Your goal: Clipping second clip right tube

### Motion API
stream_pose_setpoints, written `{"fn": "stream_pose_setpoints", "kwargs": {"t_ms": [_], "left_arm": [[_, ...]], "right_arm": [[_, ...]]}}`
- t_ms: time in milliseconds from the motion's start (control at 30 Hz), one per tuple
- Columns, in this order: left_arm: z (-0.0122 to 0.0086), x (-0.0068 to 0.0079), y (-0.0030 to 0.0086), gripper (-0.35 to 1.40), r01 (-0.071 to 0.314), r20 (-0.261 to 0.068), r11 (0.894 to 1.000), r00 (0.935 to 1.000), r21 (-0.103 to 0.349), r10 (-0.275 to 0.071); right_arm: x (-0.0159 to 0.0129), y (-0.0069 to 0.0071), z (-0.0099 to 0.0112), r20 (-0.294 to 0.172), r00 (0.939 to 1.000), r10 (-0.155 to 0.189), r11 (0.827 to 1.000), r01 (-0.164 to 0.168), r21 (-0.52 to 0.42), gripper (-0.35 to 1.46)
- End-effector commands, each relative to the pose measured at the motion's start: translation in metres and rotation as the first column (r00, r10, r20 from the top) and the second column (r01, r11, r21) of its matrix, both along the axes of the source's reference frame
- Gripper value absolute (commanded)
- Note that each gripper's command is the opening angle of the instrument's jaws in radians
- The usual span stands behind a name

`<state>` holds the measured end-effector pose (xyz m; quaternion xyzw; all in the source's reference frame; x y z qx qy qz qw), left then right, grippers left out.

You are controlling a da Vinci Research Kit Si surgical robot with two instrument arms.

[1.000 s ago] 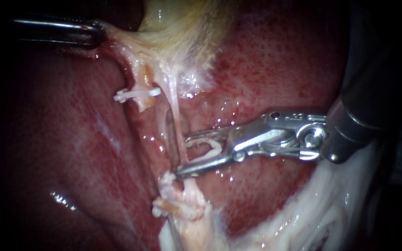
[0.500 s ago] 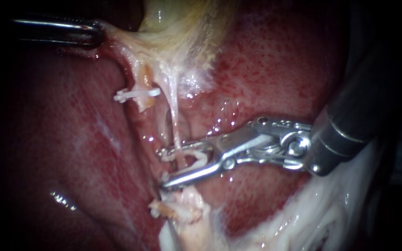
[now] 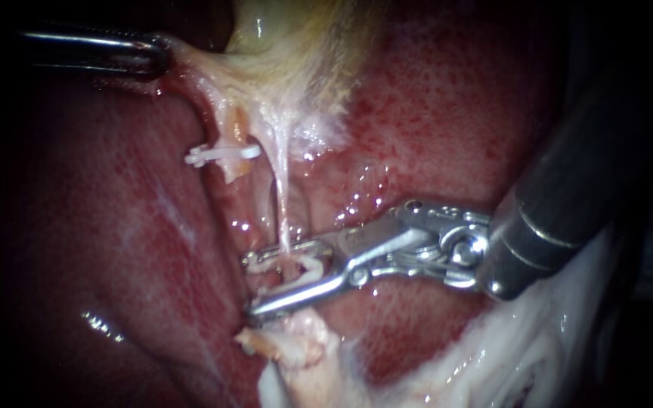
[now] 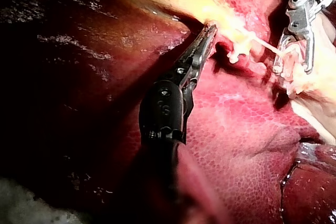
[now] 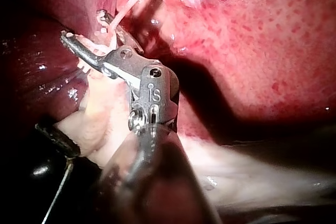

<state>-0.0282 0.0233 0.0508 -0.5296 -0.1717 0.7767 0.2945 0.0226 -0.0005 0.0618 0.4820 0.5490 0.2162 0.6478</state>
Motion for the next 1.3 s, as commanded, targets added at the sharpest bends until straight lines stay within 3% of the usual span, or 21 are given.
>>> {"fn": "stream_pose_setpoints", "kwargs": {"t_ms": [33, 333, 733, 833, 1300], "left_arm": [[0.0000, 0.0000, 0.0000, -0.35, 0.000, 0.000, 1.000, 1.0000, 0.000, 0.000], [0.0001, 0.0000, 0.0000, -0.35, 0.000, 0.000, 1.000, 1.0000, 0.000, 0.000], [0.0001, 0.0000, 0.0000, -0.35, -0.002, -0.003, 1.000, 1.0000, 0.000, 0.002], [0.0001, 0.0000, 0.0000, -0.35, -0.001, -0.003, 1.000, 1.0000, 0.000, 0.001], [0.0001, 0.0000, 0.0000, -0.35, 0.001, -0.004, 1.000, 1.0000, -0.001, -0.001]], "right_arm": [[0.0000, -0.0001, -0.0001, -0.005, 1.0000, 0.000, 1.000, 0.000, 0.000, 0.42], [-0.0005, 0.0000, 0.0000, 0.001, 0.9999, 0.011, 1.000, -0.011, 0.005, 0.20], [-0.0012, 0.0007, -0.0007, 0.002, 1.0000, 0.009, 1.000, -0.009, 0.022, -0.35], [-0.0013, 0.0006, -0.0006, 0.016, 0.9999, 0.002, 0.998, -0.003, 0.060, -0.35], [-0.0014, 0.0006, -0.0005, 0.015, 0.9999, -0.003, 0.998, 0.002, 0.065, -0.35]]}}
